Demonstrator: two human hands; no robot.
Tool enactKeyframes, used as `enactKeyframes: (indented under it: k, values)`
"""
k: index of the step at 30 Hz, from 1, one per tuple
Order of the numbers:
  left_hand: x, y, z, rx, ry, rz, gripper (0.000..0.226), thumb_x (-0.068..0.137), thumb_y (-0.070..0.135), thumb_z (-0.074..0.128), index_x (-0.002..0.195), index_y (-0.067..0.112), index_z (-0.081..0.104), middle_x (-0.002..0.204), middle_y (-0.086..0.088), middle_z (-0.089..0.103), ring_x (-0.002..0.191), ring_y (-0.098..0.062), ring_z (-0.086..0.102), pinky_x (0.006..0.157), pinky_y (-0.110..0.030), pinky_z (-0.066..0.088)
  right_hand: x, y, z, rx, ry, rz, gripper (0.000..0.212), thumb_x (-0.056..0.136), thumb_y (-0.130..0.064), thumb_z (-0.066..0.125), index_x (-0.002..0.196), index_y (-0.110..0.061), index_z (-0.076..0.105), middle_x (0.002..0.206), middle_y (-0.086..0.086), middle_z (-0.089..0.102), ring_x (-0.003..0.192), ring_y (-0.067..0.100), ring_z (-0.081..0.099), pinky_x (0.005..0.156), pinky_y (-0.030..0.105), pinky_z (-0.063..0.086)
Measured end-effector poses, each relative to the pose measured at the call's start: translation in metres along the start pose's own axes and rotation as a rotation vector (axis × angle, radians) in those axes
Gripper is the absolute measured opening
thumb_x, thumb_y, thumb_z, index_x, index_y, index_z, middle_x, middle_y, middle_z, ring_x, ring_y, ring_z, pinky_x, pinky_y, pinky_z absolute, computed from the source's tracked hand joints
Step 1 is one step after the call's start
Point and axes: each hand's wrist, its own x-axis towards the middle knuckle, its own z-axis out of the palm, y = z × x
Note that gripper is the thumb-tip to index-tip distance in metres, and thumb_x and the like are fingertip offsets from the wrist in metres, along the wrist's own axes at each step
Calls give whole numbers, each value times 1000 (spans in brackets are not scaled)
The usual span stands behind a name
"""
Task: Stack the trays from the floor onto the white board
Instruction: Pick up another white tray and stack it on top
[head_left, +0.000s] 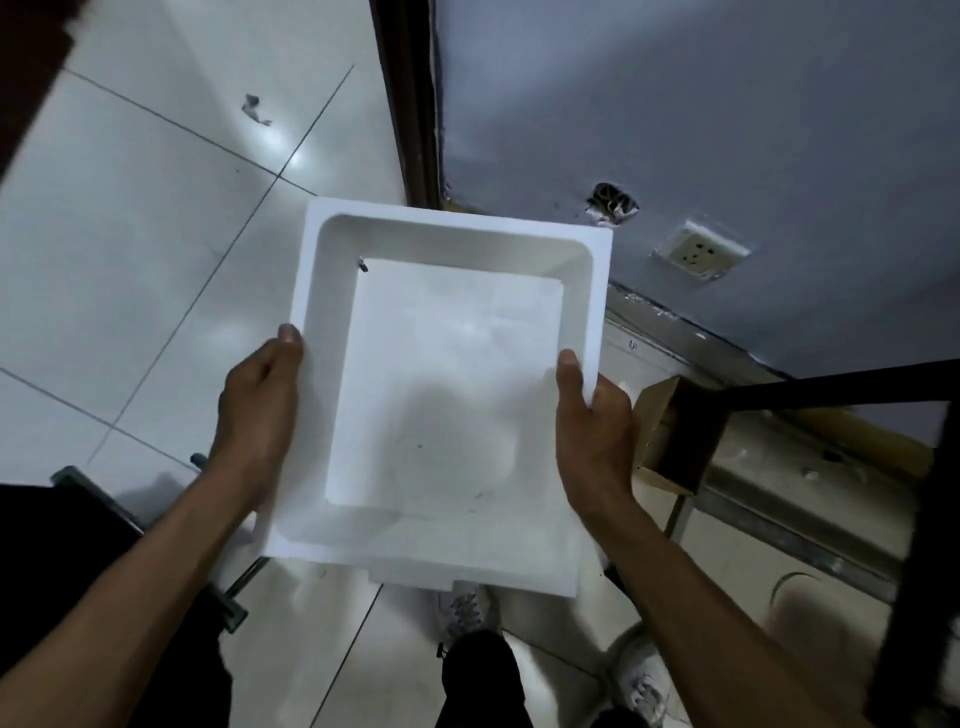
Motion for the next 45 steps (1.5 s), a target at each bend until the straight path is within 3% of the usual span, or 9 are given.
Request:
enactKeyframes:
  k: [5,9,13,18,23,32,36,39,45]
  values:
    - [-45,64,-37,-79,65,-8,40,100,49,45,73,24,62,72,13,58,65,-7,53,59,-24,39,-44,-64,-46,10,-22,-57,51,101,-49,24,75,-16,53,71,0,57,79,23,57,82,44,50]
    - [-79,124,-67,-177,63,18,35,99,48,47,84,23,66,82,12,65,72,-6,60,64,-25,44,-68,-122,-95,24,-8,-130,39,105,-34,26,86,-7,45,81,13,45,78,30,44,78,41,41]
    - [-113,182,-97,-200,68,38,35,98,51,47,83,26,67,77,12,71,74,-8,66,65,-27,48,-90,-180,-137,110,28,-187,44,105,-33,30,69,-18,49,68,-2,51,64,10,49,69,32,39]
    - [-159,251,-130,-214,65,86,38,97,54,47,87,25,71,78,6,75,80,-19,70,76,-35,55,-117,-236,-188,137,28,-312,57,104,-41,24,86,-2,61,79,17,63,75,28,62,71,45,52]
    - [-209,310,-147,-173,32,217,38,99,51,46,86,25,71,73,9,76,76,-16,72,70,-33,55,-138,-273,-245,172,68,-374,43,105,-31,27,68,-14,40,62,3,40,55,12,37,53,24,32]
    - [-298,393,-136,-133,-31,426,70,85,68,51,99,1,66,88,-22,68,83,-35,67,82,-55,54,-159,-303,-367,259,163,-392,49,104,-33,31,92,7,57,87,23,61,83,30,60,75,35,45]
    - [-335,419,-105,-72,-40,564,62,94,60,46,65,6,44,57,0,42,55,-20,41,57,-32,32,-163,-298,-424,339,214,-362,46,103,-37,35,78,-2,51,73,13,54,68,20,51,63,32,39]
    - [-365,433,-72,-30,-73,627,63,99,53,43,73,-4,46,62,-5,40,56,-19,36,56,-30,26,-164,-284,-467,358,271,-348,40,103,-35,37,72,-11,45,67,2,45,59,13,43,55,25,37]
    - [-402,431,-3,35,-109,676,59,98,57,40,69,5,39,64,-10,34,56,-20,33,55,-31,24,-152,-239,-533,295,382,-298,23,102,-27,37,103,-11,53,80,-1,57,68,9,53,54,23,39]
